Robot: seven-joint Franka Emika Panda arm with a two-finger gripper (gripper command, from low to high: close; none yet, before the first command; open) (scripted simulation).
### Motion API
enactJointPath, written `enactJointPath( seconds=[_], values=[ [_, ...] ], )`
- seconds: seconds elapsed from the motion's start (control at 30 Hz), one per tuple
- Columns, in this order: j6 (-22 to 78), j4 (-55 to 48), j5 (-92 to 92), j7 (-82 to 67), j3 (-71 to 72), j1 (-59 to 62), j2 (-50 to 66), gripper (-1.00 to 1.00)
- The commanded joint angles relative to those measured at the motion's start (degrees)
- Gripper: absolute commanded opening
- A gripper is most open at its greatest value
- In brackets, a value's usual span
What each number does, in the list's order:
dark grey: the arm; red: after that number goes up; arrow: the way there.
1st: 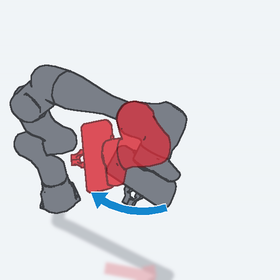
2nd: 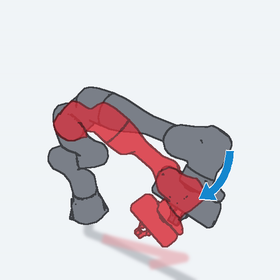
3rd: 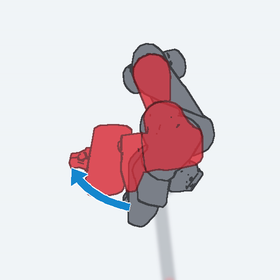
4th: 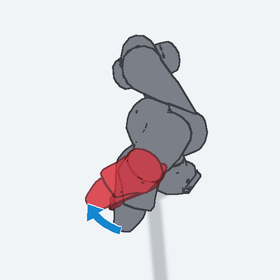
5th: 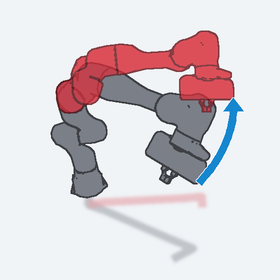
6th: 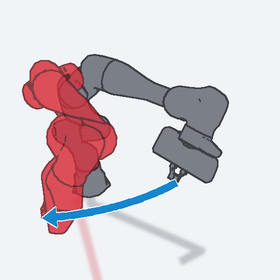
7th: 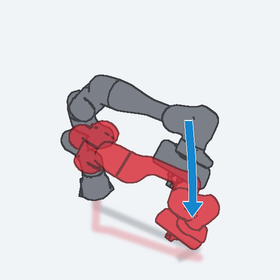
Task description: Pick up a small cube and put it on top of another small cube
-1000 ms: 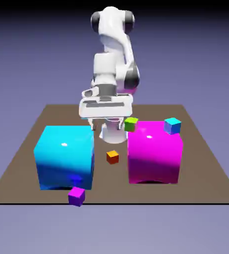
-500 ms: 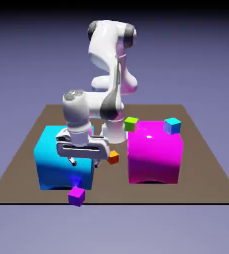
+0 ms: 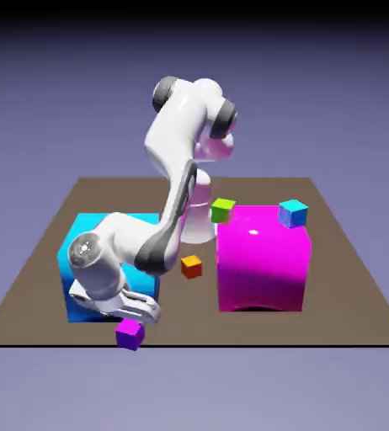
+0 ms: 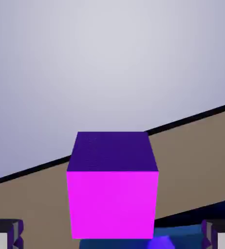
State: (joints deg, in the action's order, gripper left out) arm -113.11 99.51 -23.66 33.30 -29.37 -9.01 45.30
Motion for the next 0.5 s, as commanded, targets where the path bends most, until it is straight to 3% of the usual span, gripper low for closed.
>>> enactJointPath(
  seconds=[0.0,0.03,0.07,0.2,0.47],
  values=[
    [-2.49,1.24,-0.91,-0.53,0.72,0.12,1.39,0.00],
    [-2.75,1.37,-1.00,-0.59,0.80,0.13,1.53,0.00],
    [-2.75,1.37,-1.00,-0.59,0.80,0.13,1.53,-1.00],
    [4.71,-2.34,1.71,1.00,-1.36,-0.23,-2.63,-1.00],
    [9.00,5.56,12.32,-8.22,13.95,-5.81,-19.17,-1.00]
  ],
)
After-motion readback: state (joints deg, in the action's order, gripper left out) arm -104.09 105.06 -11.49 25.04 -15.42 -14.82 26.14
